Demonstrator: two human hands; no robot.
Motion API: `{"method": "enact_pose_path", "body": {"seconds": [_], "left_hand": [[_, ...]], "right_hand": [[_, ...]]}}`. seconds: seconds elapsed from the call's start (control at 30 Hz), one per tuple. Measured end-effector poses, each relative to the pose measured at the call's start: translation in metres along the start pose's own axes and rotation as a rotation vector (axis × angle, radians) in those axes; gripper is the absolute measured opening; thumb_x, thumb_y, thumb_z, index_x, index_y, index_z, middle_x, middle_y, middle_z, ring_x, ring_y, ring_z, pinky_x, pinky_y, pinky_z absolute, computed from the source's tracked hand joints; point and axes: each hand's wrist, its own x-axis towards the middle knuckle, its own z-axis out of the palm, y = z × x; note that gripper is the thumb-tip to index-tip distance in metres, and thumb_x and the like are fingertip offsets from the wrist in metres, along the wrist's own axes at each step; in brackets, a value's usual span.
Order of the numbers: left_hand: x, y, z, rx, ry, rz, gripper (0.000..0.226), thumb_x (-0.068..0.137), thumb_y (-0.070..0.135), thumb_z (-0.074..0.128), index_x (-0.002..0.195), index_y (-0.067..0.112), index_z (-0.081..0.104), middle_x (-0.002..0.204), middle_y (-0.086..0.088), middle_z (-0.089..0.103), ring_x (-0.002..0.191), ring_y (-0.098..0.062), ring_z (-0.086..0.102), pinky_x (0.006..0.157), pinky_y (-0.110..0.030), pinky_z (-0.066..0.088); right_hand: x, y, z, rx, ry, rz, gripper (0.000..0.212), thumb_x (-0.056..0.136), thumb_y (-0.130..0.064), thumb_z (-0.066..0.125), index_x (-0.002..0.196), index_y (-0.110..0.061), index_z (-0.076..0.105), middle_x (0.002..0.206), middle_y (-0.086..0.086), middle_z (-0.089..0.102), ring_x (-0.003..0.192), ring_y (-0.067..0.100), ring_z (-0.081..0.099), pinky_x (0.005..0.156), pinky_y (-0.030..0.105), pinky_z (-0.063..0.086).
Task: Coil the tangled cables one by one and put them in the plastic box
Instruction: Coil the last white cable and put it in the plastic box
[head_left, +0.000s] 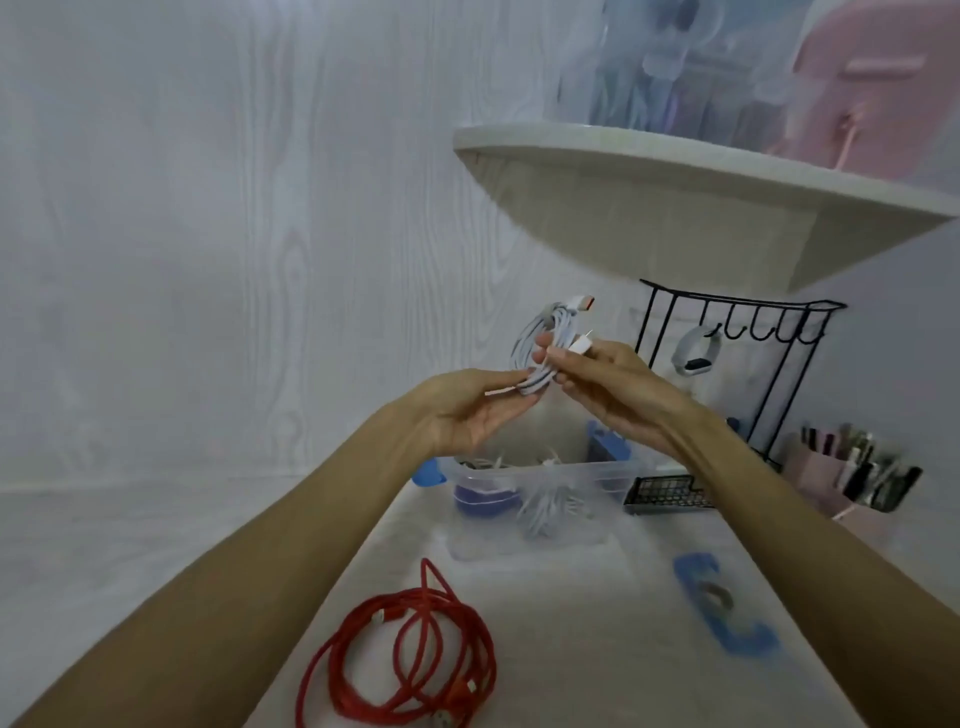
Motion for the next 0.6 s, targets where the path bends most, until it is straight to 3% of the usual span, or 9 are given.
{"method": "enact_pose_path", "body": {"seconds": [0.07,0.13,0.27,0.37,0.47,0.53,0.6], "left_hand": [[0.011,-0.003,-0.006,0.121,0.009,-0.001,0.023,0.092,0.008,0.057,0.111,-0.004,0.063,0.102,-0.016,0.071,0.081,-0.019,0.071,0.068,-0.025,0.059],[0.02,-0.002,-0.018,0.488,0.164,0.06,0.03,0.094,0.02,0.058,0.116,0.001,0.061,0.114,-0.011,0.067,0.083,-0.016,0.069,0.065,-0.025,0.059],[0.037,0.007,-0.034,0.973,0.421,0.307,0.02,0.094,0.017,0.057,0.11,0.006,0.062,0.103,-0.008,0.064,0.075,-0.011,0.063,0.058,-0.021,0.053],[0.057,-0.001,-0.014,1.291,0.257,0.098,0.023,0.093,0.017,0.058,0.105,-0.001,0.064,0.094,-0.009,0.068,0.071,-0.014,0.064,0.061,-0.025,0.054],[0.083,-0.023,0.012,1.607,0.068,-0.201,0.035,0.092,0.028,0.06,0.108,-0.002,0.059,0.113,-0.016,0.065,0.091,-0.025,0.063,0.073,-0.033,0.054],[0.098,-0.035,0.021,1.747,0.044,-0.277,0.039,0.093,0.026,0.058,0.119,-0.003,0.053,0.123,-0.017,0.06,0.1,-0.029,0.06,0.086,-0.037,0.052],[0.107,-0.036,0.022,1.796,0.059,-0.28,0.037,0.092,0.019,0.058,0.121,-0.005,0.054,0.125,-0.019,0.059,0.1,-0.029,0.062,0.093,-0.038,0.051]], "right_hand": [[0.009,0.005,-0.01,-0.118,0.031,-0.004,0.018,0.065,-0.027,0.075,0.08,-0.017,0.078,0.087,0.001,0.075,0.071,0.002,0.066,0.065,0.01,0.051],[0.018,0.003,-0.019,-0.428,0.051,0.004,0.016,0.071,-0.023,0.077,0.085,-0.015,0.076,0.076,-0.002,0.074,0.066,0.002,0.065,0.063,0.011,0.051],[0.042,-0.012,-0.031,-1.005,-0.028,0.223,0.028,0.072,-0.023,0.081,0.085,0.002,0.074,0.075,0.008,0.07,0.065,0.01,0.063,0.065,0.017,0.054],[0.05,-0.015,-0.036,-1.02,0.048,0.273,0.028,0.072,-0.022,0.081,0.079,0.004,0.071,0.072,0.009,0.067,0.065,0.013,0.062,0.069,0.022,0.055],[0.047,-0.01,-0.041,-0.988,0.131,0.229,0.026,0.073,-0.019,0.08,0.077,0.005,0.069,0.073,0.012,0.067,0.065,0.015,0.062,0.071,0.026,0.056],[0.042,-0.006,-0.047,-1.031,0.166,0.209,0.026,0.075,-0.02,0.079,0.074,0.004,0.068,0.072,0.012,0.065,0.067,0.017,0.06,0.073,0.029,0.053],[0.037,-0.003,-0.055,-1.007,0.166,0.213,0.025,0.078,-0.02,0.076,0.066,-0.003,0.063,0.064,0.007,0.057,0.061,0.014,0.053,0.063,0.024,0.046]]}}
